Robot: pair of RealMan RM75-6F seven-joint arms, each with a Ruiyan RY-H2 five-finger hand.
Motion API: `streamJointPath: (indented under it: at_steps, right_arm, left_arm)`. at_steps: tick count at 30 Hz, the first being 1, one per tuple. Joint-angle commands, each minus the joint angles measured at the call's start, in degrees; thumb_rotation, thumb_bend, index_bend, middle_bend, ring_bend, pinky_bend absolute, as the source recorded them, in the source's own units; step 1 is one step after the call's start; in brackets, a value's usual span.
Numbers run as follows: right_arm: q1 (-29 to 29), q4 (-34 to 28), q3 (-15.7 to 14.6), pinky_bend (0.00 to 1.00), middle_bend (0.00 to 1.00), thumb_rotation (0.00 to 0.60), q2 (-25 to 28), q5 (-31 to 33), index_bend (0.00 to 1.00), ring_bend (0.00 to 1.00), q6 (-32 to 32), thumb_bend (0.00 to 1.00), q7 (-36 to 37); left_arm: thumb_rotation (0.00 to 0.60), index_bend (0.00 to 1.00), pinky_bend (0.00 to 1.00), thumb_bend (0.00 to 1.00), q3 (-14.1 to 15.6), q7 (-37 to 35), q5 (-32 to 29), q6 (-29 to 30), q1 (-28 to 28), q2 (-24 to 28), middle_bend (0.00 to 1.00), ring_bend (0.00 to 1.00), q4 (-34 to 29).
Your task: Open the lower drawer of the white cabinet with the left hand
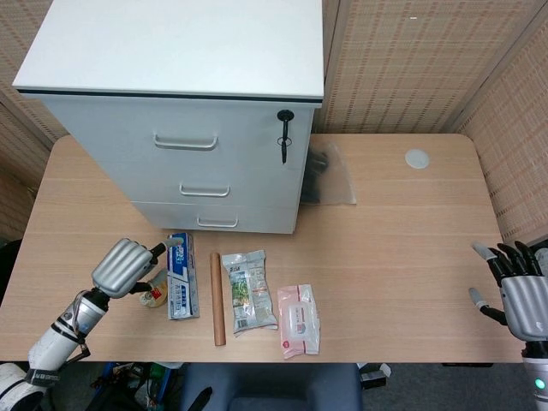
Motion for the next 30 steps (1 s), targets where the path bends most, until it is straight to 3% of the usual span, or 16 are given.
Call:
streamJointPath:
  at_steps: [1,15,30]
  right_arm:
    - [0.0,0.0,0.0,0.08,0.26,0.600,0.1,0.1,0.17,0.15,0.0,0.25,0.1]
    - [0.0,0.6,0.0,0.08,0.26,0.600,0.1,1.0,0.17,0.15,-0.3,0.25,0.9]
    - [-0.4,0.9,0.1,0.08,0.26,0.600,0.3,1.6,0.17,0.15,-0.2,0.26,1.3]
  left_arm:
    - [0.600,0.20,1.00,0.61,-0.6,0.7,-1.7,-3.0,-2.8,-2.4,0.95,0.98,1.3]
    - [0.600,0.16,1.00,0.65,-3.2,3.3,-9.4,-11.2,-11.1,-10.1,0.96,1.00,7.5]
    - [0.600,0.16,1.00,0.65,-2.8,6.4,-15.2,-14.2,-14.4,-12.9,0.96,1.00,13.0]
